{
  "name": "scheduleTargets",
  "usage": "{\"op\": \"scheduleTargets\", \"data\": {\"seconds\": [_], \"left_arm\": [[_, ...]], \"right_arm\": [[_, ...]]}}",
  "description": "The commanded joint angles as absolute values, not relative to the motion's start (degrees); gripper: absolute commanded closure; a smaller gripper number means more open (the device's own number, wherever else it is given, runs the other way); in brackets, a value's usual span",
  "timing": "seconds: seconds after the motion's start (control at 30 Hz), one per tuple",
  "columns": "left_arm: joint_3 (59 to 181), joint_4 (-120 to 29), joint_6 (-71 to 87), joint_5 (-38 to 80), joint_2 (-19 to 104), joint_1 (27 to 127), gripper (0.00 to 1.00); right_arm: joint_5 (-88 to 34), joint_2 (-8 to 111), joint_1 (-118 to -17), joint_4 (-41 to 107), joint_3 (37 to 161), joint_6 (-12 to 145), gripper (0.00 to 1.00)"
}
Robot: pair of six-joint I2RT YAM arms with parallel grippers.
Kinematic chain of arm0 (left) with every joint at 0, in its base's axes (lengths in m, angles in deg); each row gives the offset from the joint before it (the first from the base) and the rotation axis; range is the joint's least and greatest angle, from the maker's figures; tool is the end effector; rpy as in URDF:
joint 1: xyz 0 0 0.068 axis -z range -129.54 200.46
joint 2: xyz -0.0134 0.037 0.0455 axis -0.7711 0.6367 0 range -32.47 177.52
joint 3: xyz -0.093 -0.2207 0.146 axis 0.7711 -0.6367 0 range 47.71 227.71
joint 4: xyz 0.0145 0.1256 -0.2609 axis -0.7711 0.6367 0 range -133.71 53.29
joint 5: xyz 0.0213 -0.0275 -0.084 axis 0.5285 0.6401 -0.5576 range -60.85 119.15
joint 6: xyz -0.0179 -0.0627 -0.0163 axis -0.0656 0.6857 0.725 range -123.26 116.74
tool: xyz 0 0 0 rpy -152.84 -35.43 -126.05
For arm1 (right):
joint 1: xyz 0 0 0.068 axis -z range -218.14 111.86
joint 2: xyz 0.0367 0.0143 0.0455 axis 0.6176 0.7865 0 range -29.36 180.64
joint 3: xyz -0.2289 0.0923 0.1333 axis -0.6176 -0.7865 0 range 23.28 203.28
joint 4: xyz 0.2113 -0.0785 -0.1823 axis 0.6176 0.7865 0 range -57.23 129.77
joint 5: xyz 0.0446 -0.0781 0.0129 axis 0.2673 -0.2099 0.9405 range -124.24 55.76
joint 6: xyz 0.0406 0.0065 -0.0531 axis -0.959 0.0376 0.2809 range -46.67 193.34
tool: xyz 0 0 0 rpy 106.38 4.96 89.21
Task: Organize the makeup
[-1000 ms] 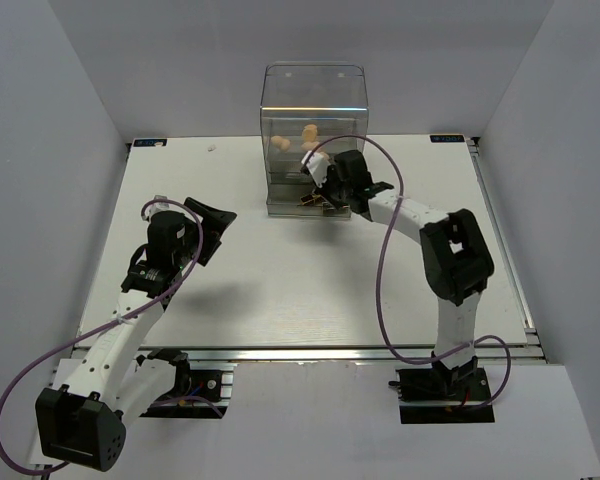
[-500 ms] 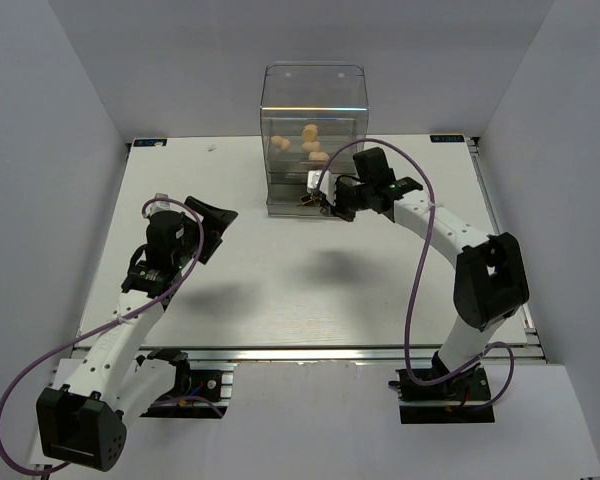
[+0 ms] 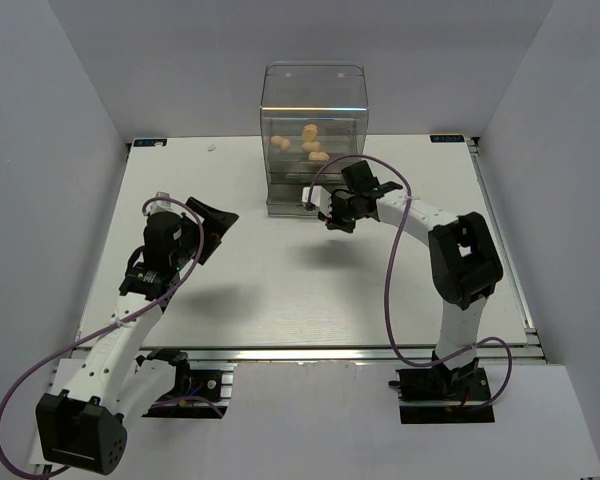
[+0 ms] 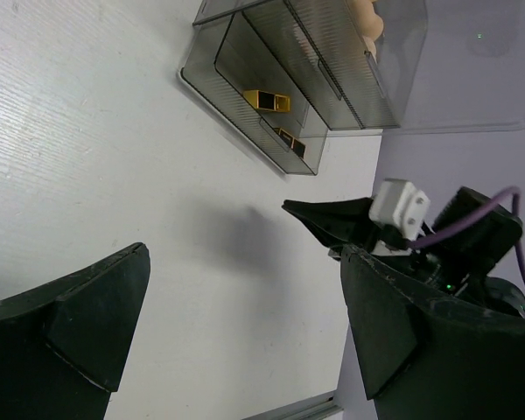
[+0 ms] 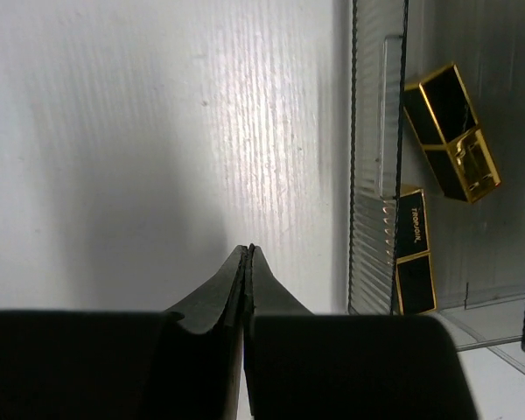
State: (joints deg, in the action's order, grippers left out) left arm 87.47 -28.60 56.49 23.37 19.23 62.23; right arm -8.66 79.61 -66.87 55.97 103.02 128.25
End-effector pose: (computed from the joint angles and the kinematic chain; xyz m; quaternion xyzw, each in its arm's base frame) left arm 0.2402 -0.0557 0.2708 -0.3222 0.7889 -0.3397 0.3980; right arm 0.3856 0.2378 0.1917 -0.6687 0.6405 0.1330 0.3534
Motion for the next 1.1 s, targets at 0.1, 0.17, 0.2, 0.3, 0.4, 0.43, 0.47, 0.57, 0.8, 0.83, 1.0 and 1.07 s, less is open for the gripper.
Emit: {"op": "scheduleTargets", "data": {"seconds": [0.1, 0.17, 0.2, 0.3, 0.4, 0.43, 0.47, 0.57, 0.8, 0.83, 1.0, 1.07], "left_arm": [[86.8, -26.8, 55.0, 23.7, 16.4, 61.9, 0.02], [86.5, -27.0, 55.5, 23.6, 16.3, 61.9, 0.02], [86.5, -26.9, 55.5, 23.7, 16.7, 61.9, 0.02], [87.5, -26.2, 55.1, 24.0, 17.1, 61.9, 0.02], [88.6, -25.3, 54.5, 24.5, 17.8, 61.8, 0.02], [88.7, -25.2, 54.5, 24.6, 17.9, 61.8, 0.02], [88.7, -25.0, 54.5, 24.7, 18.1, 61.8, 0.02], [88.8, -24.6, 54.6, 24.9, 18.2, 61.8, 0.02], [89.2, -24.8, 54.6, 24.8, 19.4, 61.7, 0.02], [89.2, -24.9, 54.6, 24.7, 19.6, 61.7, 0.02], [89.6, -25.2, 54.5, 24.3, 20.5, 61.7, 0.02], [89.7, -25.0, 54.4, 24.3, 20.6, 61.6, 0.02]], "right_arm": [[-15.5, 82.6, -68.2, 50.4, 106.4, 127.5, 1.0], [-16.8, 84.6, -68.3, 49.7, 108.3, 127.7, 1.0], [-17.1, 85.4, -68.3, 49.6, 109.0, 127.7, 1.0], [-17.8, 88.2, -68.4, 50.1, 112.0, 127.9, 1.0], [-18.7, 89.9, -68.7, 48.3, 112.8, 128.0, 1.0], [-19.2, 90.1, -69.0, 47.5, 112.8, 128.0, 1.0], [-20.2, 90.8, -69.1, 46.8, 112.8, 128.1, 1.0], [-22.2, 91.8, -69.5, 44.5, 113.0, 127.7, 0.9], [-24.6, 91.3, -69.7, 39.0, 110.4, 127.5, 0.38], [-24.4, 91.2, -69.7, 38.9, 110.4, 127.6, 0.38], [-23.2, 91.4, -69.7, 39.2, 110.4, 127.8, 0.56], [-23.4, 92.2, -69.7, 39.0, 111.2, 127.7, 0.6]]}}
